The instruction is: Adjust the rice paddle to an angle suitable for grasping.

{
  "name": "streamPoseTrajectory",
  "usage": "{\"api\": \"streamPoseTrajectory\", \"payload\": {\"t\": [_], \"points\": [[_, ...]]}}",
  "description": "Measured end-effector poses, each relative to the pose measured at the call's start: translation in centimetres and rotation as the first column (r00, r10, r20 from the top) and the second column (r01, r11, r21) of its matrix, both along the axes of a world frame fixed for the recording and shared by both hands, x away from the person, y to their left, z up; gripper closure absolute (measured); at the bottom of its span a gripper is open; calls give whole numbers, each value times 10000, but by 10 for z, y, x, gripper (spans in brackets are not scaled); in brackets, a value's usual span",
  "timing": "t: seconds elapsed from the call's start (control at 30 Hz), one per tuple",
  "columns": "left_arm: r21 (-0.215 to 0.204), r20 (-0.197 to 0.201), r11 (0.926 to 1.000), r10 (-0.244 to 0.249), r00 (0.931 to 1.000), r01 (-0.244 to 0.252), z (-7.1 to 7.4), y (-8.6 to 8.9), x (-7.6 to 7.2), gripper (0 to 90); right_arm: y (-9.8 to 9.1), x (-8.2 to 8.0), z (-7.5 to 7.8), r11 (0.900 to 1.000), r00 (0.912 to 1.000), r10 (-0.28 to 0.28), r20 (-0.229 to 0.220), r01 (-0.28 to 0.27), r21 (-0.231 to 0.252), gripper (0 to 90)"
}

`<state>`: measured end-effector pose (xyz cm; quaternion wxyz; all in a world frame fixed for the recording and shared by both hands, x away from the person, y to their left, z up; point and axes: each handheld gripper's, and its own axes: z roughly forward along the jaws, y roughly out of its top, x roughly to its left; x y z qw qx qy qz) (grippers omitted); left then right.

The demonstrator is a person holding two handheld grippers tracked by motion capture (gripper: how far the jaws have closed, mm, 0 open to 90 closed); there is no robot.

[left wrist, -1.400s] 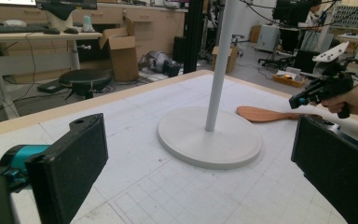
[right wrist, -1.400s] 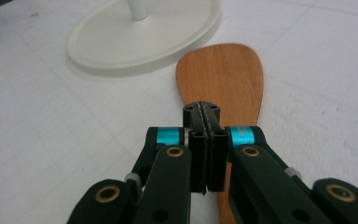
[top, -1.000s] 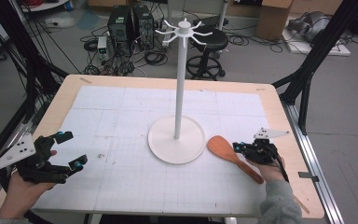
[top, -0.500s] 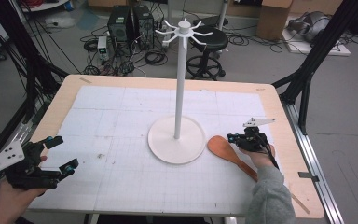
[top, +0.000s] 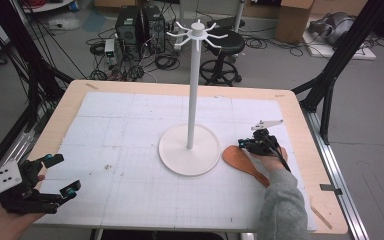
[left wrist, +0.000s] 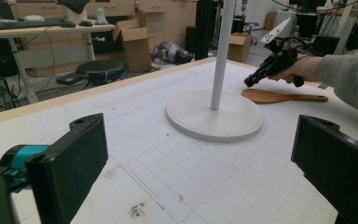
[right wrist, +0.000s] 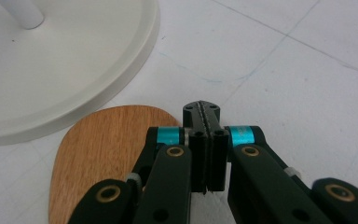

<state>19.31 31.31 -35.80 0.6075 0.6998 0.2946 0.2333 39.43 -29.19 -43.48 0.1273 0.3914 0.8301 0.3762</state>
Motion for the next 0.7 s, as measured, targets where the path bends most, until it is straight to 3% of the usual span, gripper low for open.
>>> {"api": "streamPoseTrajectory", "payload": {"t": [0.3, 0.37, 0.7], "points": [[10, -157, 10000, -39, 9999, 39, -4, 0, 4, 41, 2, 1, -4, 9993, 9998, -52, -169, 46, -360, 900], [38, -143, 10000, -41, 9999, 42, -4, 0, 4, 41, 3, 0, -5, 9995, 9992, 68, -385, -80, -311, 900], [-61, -219, 9999, 86, 9997, -87, -6, 3, 6, 41, 10, -5, -4, 9964, 9962, 709, -500, -731, -430, 900]]}}
